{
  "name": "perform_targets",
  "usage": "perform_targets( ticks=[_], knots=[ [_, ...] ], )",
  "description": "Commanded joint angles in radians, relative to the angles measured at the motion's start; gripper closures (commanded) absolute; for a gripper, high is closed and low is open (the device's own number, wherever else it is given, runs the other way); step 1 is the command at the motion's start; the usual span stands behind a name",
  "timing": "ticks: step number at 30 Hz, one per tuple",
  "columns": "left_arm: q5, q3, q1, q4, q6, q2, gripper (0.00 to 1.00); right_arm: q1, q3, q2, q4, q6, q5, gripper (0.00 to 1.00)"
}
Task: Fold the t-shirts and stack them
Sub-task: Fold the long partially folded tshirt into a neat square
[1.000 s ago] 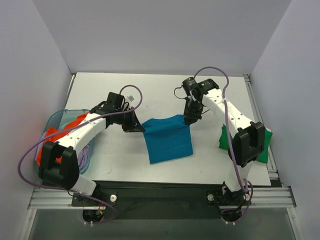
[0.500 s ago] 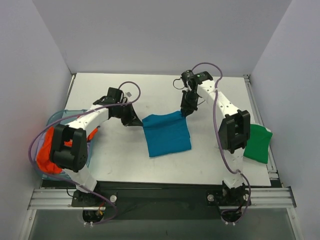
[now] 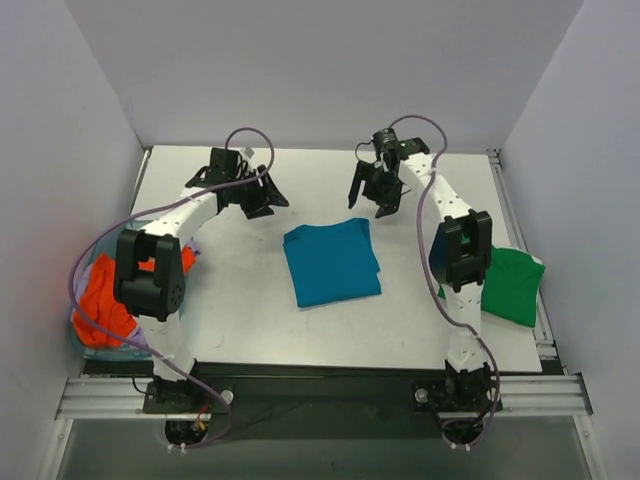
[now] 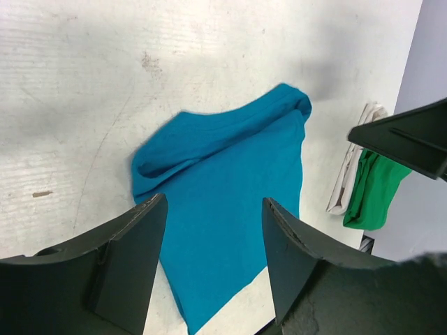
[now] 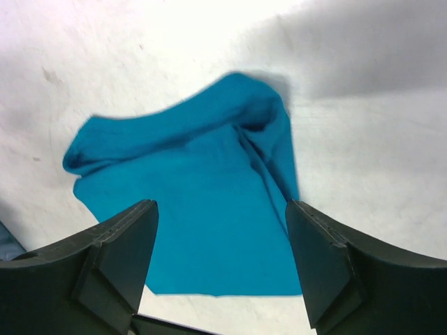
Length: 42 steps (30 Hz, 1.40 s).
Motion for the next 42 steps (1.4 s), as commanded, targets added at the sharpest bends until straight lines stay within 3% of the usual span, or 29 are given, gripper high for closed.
perform_targets(
  ticks=[1, 5, 12, 25, 42],
  knots=[
    [0.005, -0.052, -0.001, 0.028, 0.023, -0.051, 0.33, -0.019, -0.118, -0.156, 0.034, -0.076, -0.076, 0.25],
    [0.041, -0.2, -0.011, 0.071, 0.037, -0.13, 0.33, -0.024, -0.402, -0.288, 0.144, -0.135, -0.137, 0.2],
    [0.039, -0.356, -0.04, 0.092, 0.052, -0.187, 0.34, -0.041, -0.697, -0.399, 0.31, -0.166, -0.277, 0.11],
    [0.051, -0.362, -0.096, 0.086, 0.073, -0.117, 0.35, -0.061, -0.806, -0.388, 0.357, -0.245, -0.318, 0.08],
    [0.06, -0.327, -0.107, 0.066, 0.093, -0.022, 0.59, -0.1, -0.818, -0.292, 0.384, -0.279, -0.368, 0.11]
  ],
)
